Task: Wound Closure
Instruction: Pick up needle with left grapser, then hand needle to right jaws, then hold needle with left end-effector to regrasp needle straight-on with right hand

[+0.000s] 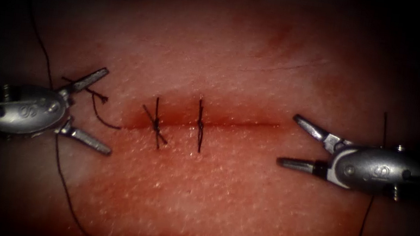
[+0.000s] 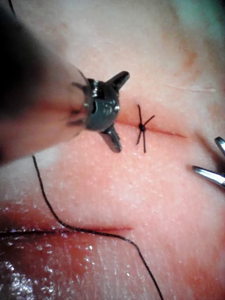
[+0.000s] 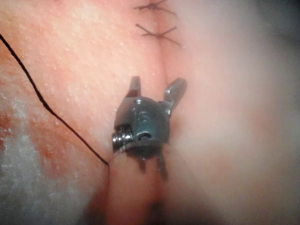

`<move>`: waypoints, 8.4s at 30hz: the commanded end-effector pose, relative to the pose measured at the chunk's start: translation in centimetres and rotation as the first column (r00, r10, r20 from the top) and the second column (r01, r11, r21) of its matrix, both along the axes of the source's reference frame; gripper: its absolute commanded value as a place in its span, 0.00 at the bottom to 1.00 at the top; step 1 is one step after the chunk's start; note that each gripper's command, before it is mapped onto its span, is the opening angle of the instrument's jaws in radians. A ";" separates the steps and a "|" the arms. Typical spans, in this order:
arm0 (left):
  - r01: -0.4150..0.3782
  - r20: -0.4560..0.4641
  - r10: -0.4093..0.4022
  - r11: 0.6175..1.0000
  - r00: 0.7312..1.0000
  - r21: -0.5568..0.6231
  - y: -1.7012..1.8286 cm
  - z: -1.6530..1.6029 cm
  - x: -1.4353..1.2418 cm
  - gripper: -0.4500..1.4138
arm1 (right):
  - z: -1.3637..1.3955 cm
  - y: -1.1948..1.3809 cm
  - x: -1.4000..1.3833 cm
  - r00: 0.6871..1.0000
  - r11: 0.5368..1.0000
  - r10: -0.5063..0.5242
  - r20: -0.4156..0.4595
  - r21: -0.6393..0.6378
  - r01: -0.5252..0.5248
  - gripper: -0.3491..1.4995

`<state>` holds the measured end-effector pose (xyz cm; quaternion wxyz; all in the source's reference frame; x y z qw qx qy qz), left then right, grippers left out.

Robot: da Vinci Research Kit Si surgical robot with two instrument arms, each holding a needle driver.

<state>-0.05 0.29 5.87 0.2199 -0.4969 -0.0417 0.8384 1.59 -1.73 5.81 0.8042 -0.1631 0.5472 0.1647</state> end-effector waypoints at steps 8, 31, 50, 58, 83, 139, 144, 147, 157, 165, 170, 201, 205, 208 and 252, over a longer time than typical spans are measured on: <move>0.286 -0.146 -0.260 0.937 0.955 0.199 1.00 0.21 -0.32 0.53 | 0.02 -0.01 -0.01 0.990 0.989 0.063 0.125 0.124 -0.078 0.98; 0.212 -0.409 -0.047 0.905 0.911 0.368 1.89 1.93 -0.24 0.65 | 0.09 -0.07 -0.01 0.993 0.986 0.045 0.110 0.157 -0.062 0.97; 0.232 -0.417 -0.006 0.838 0.909 0.494 1.78 2.34 0.01 0.00 | 0.12 -0.12 0.00 0.993 0.984 0.048 0.106 0.168 -0.066 0.94; 0.173 -0.490 0.038 0.909 0.871 0.379 1.53 1.89 0.30 0.00 | 0.12 -0.12 -0.01 0.994 0.984 0.044 0.102 0.168 -0.061 0.93; -0.440 -0.085 0.436 0.845 0.896 -0.304 0.43 0.00 -1.59 0.00 | -0.19 0.34 -0.42 0.988 0.891 0.142 -0.055 0.441 -0.103 0.70; -0.358 0.170 0.792 0.441 0.586 -0.823 -0.12 -0.15 -1.35 0.00 | -0.08 0.84 1.15 0.639 0.099 0.505 -0.581 0.774 0.625 0.84; -0.352 0.175 0.793 0.441 0.583 -0.826 -0.12 -0.13 -1.36 0.00 | -0.12 0.82 1.19 0.637 0.100 0.505 -0.582 0.773 0.627 0.83; -0.351 0.169 0.793 0.435 0.585 -0.829 -0.11 -0.12 -1.36 0.00 | -0.14 0.80 1.23 0.636 0.101 0.505 -0.583 0.772 0.628 0.82; -0.355 0.174 0.792 0.444 0.586 -0.823 -0.12 -0.13 -1.36 0.00 | -0.13 0.73 1.36 0.634 0.110 0.503 -0.587 0.771 0.627 0.75; -0.356 0.178 0.791 0.447 0.585 -0.821 -0.13 -0.15 -1.36 0.00 | -0.11 0.68 1.39 0.645 0.128 0.482 -0.593 0.776 0.618 0.13; -0.356 0.182 0.792 0.451 0.583 -0.819 -0.15 -0.17 -1.36 0.00 | -0.08 0.72 1.37 0.662 0.155 0.471 -0.583 0.793 0.589 0.00; -0.170 0.131 0.329 0.741 0.935 -0.649 -0.02 -0.01 -1.49 0.21 | -0.08 0.91 0.91 0.658 0.199 0.700 -0.277 0.961 0.193 0.00; -0.165 0.138 0.330 0.740 0.934 -0.652 -0.01 0.02 -1.43 0.00 | -0.09 0.91 0.88 0.658 0.199 0.698 -0.282 0.959 0.200 0.00; -0.160 0.158 0.339 0.741 0.927 -0.652 -0.01 0.02 -1.41 0.00 | -0.09 0.91 0.89 0.659 0.196 0.695 -0.288 0.957 0.212 0.00; -0.337 -0.141 0.387 0.503 0.911 -0.796 -0.21 -0.06 -1.64 0.00 | -0.19 0.91 0.94 0.724 0.141 0.654 -0.222 0.975 0.171 0.55</move>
